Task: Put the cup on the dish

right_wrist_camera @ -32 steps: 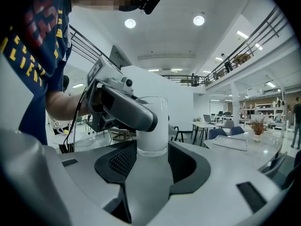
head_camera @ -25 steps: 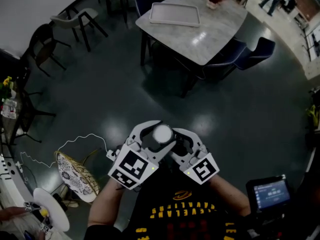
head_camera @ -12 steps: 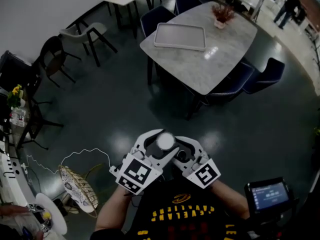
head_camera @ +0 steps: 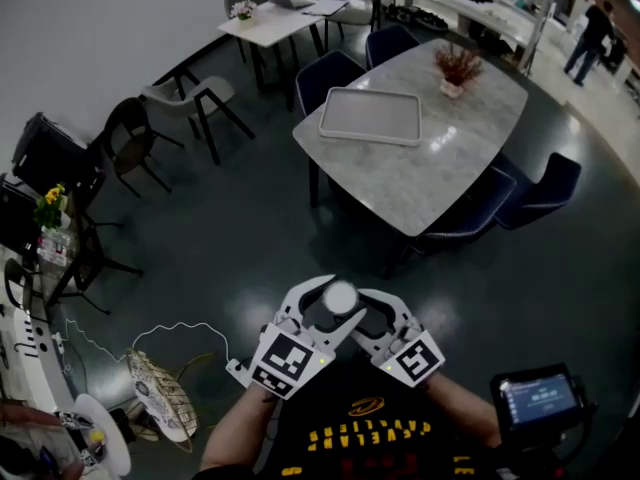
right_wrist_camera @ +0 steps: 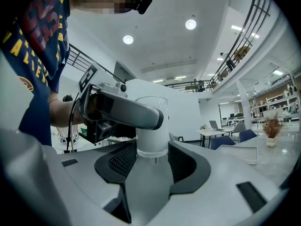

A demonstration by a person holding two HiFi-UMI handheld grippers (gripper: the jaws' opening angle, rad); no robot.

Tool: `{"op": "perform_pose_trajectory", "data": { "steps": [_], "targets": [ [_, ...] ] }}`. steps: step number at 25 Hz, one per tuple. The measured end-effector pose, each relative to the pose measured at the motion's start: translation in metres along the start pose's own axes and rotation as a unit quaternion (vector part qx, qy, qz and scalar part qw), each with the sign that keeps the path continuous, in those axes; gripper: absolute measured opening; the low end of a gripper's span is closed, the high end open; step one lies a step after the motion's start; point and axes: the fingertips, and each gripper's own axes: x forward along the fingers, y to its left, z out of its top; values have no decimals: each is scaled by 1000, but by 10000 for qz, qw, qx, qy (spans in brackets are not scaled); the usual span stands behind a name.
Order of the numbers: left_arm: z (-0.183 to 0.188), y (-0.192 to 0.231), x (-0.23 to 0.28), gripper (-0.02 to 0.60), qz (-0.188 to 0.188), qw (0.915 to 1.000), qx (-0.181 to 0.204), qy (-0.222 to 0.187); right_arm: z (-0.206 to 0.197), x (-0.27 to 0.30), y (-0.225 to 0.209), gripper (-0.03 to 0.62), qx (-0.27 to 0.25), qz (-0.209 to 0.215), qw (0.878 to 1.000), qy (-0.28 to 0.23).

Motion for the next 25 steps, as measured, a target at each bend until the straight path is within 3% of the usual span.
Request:
{"op": "perform_pose_trajectory", "data": {
  "steps": [9, 25],
  "targets": [
    [5, 43, 26, 262, 49, 9999, 141, -16, -9, 23, -42, 196, -85, -203, 9995, 231],
    [10, 220, 45, 262, -383, 9991, 103, -139, -9, 124, -158, 196, 109, -1621, 9852, 543]
  ]
}}
